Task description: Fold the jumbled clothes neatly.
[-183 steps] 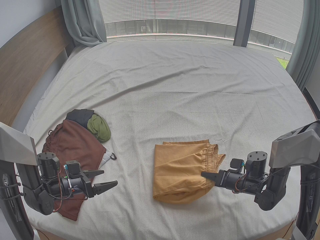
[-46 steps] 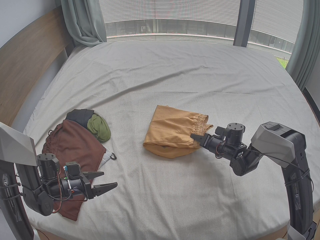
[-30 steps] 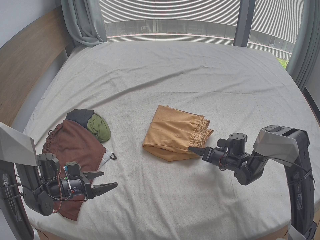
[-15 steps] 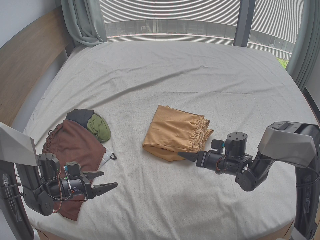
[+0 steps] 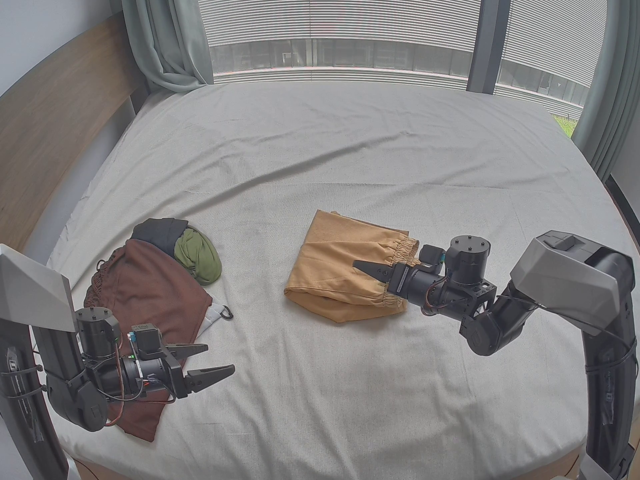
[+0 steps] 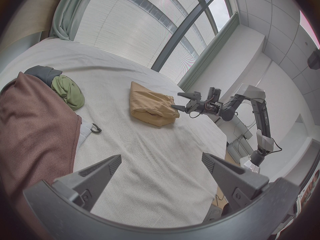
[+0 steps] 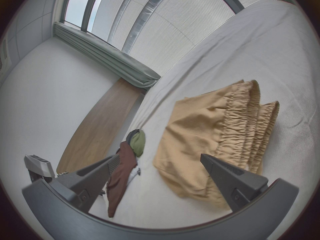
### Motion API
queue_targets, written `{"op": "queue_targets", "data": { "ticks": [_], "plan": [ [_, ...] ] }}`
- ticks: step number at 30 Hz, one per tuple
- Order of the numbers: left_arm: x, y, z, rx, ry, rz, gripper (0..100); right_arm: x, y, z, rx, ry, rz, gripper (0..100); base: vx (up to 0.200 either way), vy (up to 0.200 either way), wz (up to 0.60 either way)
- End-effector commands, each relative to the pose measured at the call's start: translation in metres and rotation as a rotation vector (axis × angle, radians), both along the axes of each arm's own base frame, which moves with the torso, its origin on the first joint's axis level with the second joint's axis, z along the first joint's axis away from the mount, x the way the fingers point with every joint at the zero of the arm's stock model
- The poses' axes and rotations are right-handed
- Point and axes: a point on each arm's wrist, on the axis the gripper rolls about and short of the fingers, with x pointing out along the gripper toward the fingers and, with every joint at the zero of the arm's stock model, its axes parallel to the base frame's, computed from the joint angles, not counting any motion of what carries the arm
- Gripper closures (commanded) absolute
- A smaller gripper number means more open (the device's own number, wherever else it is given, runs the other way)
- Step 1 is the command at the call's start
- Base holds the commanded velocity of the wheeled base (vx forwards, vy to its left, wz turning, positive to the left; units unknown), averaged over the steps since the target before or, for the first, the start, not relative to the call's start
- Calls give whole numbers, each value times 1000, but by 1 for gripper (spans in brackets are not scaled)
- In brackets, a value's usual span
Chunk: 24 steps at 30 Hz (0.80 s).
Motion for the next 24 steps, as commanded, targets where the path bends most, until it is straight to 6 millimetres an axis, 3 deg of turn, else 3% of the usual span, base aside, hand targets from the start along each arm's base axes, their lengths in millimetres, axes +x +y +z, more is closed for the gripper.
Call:
{"op": "queue_targets", "data": {
  "ticks": [1, 8, 16, 19, 24],
  "plan": [
    [0, 0, 0, 0, 1, 2, 0, 12, -16, -40, -31, 54, -43, 0, 0, 0, 0],
    [0, 0, 0, 0, 1, 2, 0, 14, -26, -54, -56, 71, -63, 0, 0, 0, 0],
    [0, 0, 0, 0, 1, 2, 0, 13, -24, -53, -57, 54, -76, 0, 0, 0, 0],
    [0, 0, 1, 0, -2, 0, 0, 7, -24, -46, -52, 37, -76, 0, 0, 0, 0],
    [-1, -2, 5, 0, -20, -8, 0, -11, -29, -1, -24, -38, -75, 0, 0, 0, 0]
  ]
}}
